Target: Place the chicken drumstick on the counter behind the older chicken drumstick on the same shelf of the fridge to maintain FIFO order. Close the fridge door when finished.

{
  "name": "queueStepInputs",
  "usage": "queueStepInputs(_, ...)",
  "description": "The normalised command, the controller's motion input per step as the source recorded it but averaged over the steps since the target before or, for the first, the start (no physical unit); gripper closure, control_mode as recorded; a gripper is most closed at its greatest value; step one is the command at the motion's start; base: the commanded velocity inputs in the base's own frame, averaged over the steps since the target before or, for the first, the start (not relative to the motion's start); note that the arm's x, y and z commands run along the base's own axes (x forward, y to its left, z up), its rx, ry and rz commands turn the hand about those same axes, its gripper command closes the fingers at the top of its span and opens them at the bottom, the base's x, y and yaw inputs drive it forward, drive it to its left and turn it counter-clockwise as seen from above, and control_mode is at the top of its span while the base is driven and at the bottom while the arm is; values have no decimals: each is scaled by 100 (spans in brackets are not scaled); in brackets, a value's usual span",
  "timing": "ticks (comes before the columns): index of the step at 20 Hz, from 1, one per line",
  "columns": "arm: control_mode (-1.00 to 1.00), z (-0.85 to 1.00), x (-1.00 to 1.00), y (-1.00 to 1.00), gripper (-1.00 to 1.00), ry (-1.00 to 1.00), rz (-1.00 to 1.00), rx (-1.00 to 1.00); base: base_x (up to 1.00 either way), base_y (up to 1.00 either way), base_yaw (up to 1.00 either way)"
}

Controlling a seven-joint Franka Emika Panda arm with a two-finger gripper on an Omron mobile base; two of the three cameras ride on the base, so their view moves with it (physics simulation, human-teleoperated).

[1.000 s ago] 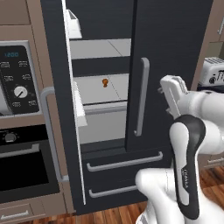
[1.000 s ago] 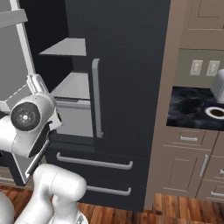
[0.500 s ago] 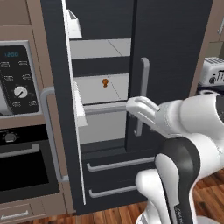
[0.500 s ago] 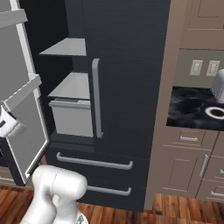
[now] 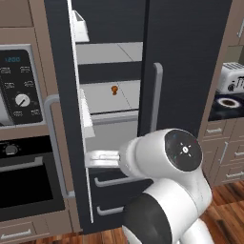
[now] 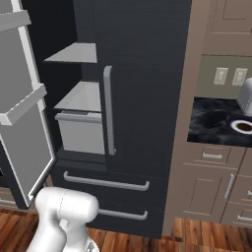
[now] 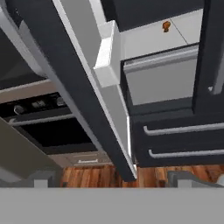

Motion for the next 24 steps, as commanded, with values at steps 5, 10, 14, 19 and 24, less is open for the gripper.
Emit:
queueStepInputs(5, -100, -23, 21, 100, -100, 1, 15, -30, 0, 0, 0)
queueStepInputs(10, -100, -17, 64, 99, -100, 7, 3, -23, 0, 0, 0)
queueStepInputs(14, -100, -14, 74, 72, -100, 5, 1, -19, 0, 0, 0)
queueStepInputs(19, -100, -23, 73, 64, -100, 0, 3, -20, 0, 0, 0)
queueStepInputs(24, -100, -26, 67, 67, -100, -1, 0, -23, 0, 0, 0)
